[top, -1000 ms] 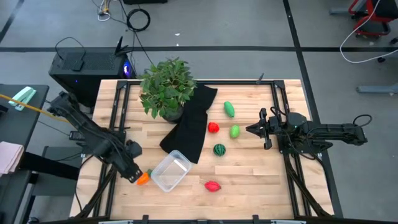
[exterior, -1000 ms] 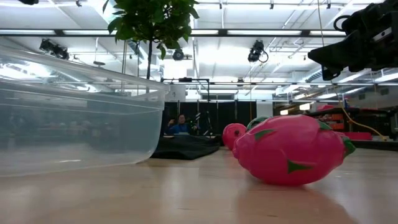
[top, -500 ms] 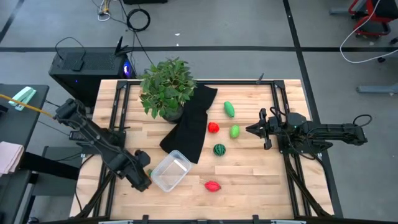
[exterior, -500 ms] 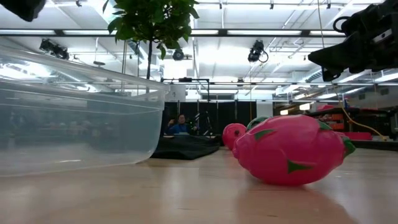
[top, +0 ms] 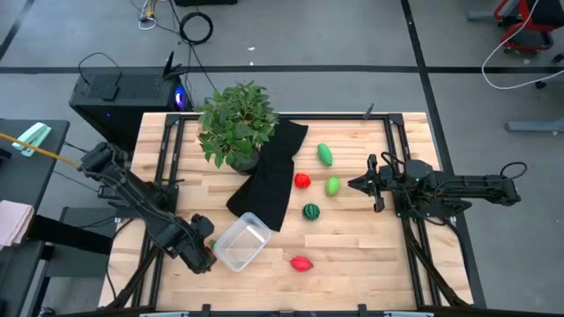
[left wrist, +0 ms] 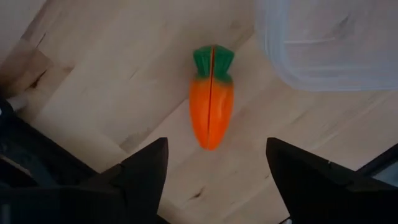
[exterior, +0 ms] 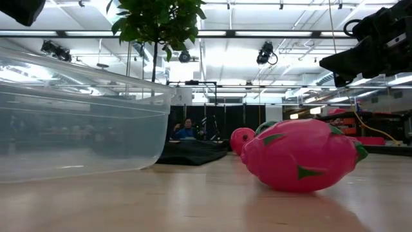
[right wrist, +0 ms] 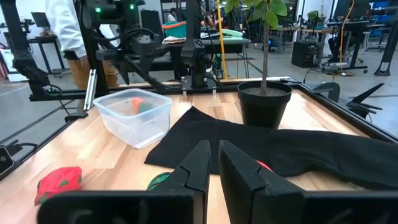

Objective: Pick and placing Produce into tupperware
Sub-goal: Put the orange carrot into the transparent bin

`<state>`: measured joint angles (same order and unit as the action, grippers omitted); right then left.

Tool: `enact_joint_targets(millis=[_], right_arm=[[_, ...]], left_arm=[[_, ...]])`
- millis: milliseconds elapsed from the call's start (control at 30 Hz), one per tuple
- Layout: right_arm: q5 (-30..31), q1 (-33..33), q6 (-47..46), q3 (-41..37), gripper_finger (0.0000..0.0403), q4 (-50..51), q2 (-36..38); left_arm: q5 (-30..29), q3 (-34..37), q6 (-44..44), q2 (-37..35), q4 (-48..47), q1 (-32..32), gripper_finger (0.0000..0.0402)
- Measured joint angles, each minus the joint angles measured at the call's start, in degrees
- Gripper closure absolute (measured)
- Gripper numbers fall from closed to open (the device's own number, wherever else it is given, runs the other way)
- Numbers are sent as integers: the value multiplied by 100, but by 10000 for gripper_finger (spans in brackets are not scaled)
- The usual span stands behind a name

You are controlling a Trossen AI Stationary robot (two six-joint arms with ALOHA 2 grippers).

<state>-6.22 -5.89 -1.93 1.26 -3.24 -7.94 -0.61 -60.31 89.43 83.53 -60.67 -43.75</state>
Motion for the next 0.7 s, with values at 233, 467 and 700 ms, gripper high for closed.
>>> enact_joint_targets(millis=[233,467,700], right_arm=[[1,2,-1,0,361,1,0],[0,1,-4,0,361,4,0],[0,2,-4,0,361,8,0]], left_arm=[[122,33,-69,287,146,-17,133],[99,210,-413,489,749,-2,131],[119,539,-347,507,887,-7,132]])
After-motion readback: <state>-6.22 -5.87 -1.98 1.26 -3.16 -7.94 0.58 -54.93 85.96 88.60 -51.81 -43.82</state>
